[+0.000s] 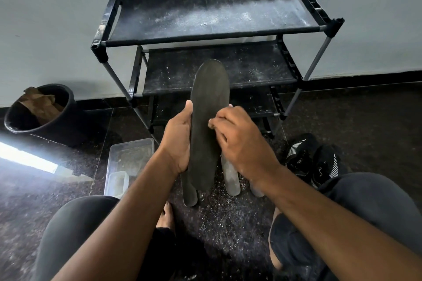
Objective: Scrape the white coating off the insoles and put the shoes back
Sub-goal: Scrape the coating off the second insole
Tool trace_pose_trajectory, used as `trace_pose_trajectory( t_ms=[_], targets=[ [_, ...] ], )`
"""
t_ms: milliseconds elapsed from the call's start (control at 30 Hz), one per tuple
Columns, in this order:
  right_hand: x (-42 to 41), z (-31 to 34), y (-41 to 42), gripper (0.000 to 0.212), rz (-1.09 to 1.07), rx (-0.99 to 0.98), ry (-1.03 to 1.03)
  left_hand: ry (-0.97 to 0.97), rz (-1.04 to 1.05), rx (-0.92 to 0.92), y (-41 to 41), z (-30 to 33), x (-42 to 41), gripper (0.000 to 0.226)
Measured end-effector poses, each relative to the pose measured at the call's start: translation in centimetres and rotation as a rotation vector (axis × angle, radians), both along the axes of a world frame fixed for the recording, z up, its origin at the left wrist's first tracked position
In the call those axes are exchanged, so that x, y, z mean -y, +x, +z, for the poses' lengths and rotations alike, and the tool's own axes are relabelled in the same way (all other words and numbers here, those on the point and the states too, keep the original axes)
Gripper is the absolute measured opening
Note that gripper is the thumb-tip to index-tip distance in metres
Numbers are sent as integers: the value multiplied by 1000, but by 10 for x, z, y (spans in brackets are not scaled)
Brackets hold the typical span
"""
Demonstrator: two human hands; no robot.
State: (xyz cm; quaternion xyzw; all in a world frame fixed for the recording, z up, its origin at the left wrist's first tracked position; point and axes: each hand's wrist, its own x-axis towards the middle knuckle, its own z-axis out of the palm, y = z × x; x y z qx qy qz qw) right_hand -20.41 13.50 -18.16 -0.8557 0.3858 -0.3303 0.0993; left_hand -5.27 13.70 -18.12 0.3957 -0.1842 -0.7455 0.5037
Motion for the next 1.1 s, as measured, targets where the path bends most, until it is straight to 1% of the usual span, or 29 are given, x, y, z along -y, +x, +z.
trace_pose_trajectory(
  t_ms=[100, 167, 233, 300, 400, 467, 667, 733, 833, 900, 967, 1100],
  targets=[
    [6, 2, -5, 14, -66, -4, -5, 0, 7, 9, -2, -3, 0, 68],
    [3, 1, -2, 12, -62, 44, 39, 2, 8, 1, 2, -3, 2, 69],
    [-4, -2, 2, 10, -15, 126, 101, -10, 1, -8, 6, -3, 3, 75],
    [-14, -3, 5, 11, 54, 174, 160, -22, 30, -60, 10, -3, 4, 77],
    [-28, -1, 8, 12, 161, 173, 193, -15, 106, -154, 15, -3, 5, 75],
    [-27, 0, 10, 12, 168, 174, 187, -21, 104, -177, 16, -4, 7, 74],
    [-12, 3, 12, 11, 8, 308, 178, 11, -5, -134, 7, -2, 5, 80],
    [-18, 3, 15, 11, 48, 315, 198, 27, 8, -126, 7, -3, 5, 79],
    [-32, 4, 16, 12, 167, 286, 226, 27, 86, -118, 11, -2, 7, 76],
    [-36, 5, 16, 11, 208, 264, 236, 15, 128, -122, 13, -3, 8, 76],
    [-31, 4, 16, 11, 184, 266, 213, 19, 122, -115, 12, -4, 8, 77],
    [-17, 0, 17, 11, 58, 295, 186, 15, 39, -80, 3, -5, 5, 79]
  ],
)
